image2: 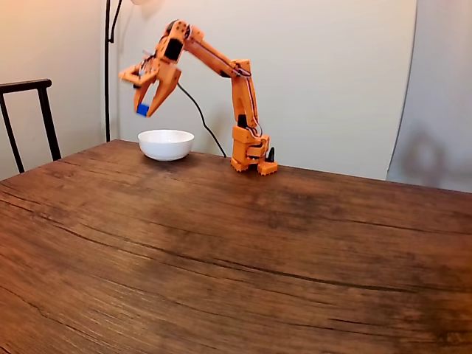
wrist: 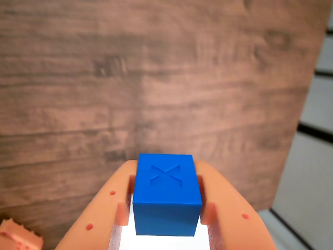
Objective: Grasp the cube and drop it in the bowl
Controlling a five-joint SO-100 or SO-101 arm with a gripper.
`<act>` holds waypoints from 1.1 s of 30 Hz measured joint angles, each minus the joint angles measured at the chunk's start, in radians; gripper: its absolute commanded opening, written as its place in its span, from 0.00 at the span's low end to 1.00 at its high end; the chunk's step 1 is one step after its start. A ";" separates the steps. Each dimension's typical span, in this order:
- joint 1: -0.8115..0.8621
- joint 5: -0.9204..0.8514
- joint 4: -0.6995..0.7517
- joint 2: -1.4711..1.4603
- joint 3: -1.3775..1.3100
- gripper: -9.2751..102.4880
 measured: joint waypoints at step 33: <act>0.588 0.018 -0.426 0.818 1.173 0.16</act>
